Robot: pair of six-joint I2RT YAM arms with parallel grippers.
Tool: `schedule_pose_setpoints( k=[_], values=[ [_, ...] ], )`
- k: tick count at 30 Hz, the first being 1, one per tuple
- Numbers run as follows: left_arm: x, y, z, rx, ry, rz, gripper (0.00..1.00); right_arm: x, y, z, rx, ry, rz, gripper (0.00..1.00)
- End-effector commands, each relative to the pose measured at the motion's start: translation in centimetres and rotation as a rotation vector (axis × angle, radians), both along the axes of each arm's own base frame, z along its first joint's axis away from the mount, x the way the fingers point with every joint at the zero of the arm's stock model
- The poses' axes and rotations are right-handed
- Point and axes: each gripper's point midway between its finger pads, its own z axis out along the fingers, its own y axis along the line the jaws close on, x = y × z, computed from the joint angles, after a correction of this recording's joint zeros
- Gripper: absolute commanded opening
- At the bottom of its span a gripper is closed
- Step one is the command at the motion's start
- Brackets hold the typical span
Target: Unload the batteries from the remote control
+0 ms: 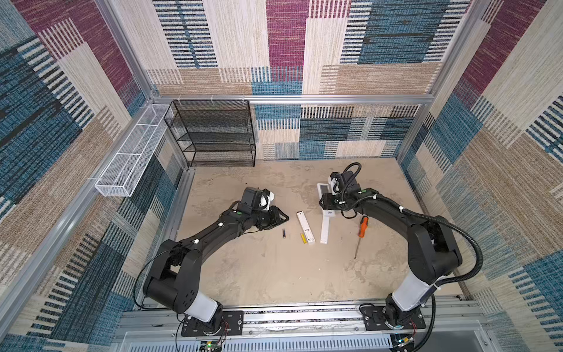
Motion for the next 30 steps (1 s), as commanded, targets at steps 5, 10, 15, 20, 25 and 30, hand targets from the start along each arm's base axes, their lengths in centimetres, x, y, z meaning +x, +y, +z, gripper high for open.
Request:
schedule_pose_setpoints(
  k=[5,10,15,20,25,30],
  values=[
    [2.0,-1.1,4.3,-0.066,-0.137,-0.014,0.47,-2.3,6.3,3.3,0.125,-0.056,0.140,0.46],
    [2.7,-1.3,4.7,-0.068,-0.137,-0.006,0.48,-3.9,10.0,4.9,0.175,-0.073,0.222,0.45],
    [3.3,-0.9,4.1,-0.028,-0.120,0.025,0.49,-5.0,12.5,5.7,0.196,-0.081,0.282,0.45],
    [3.5,-1.2,4.0,-0.043,-0.102,0.024,0.48,-5.9,13.9,6.0,0.206,-0.081,0.314,0.45],
    [3.6,-1.5,3.9,-0.070,-0.090,0.034,0.40,-6.2,14.2,6.6,0.226,-0.088,0.325,0.45],
    [3.6,-2.1,4.3,-0.114,-0.083,0.021,0.32,-6.4,14.2,7.2,0.240,-0.096,0.329,0.45]
  ],
)
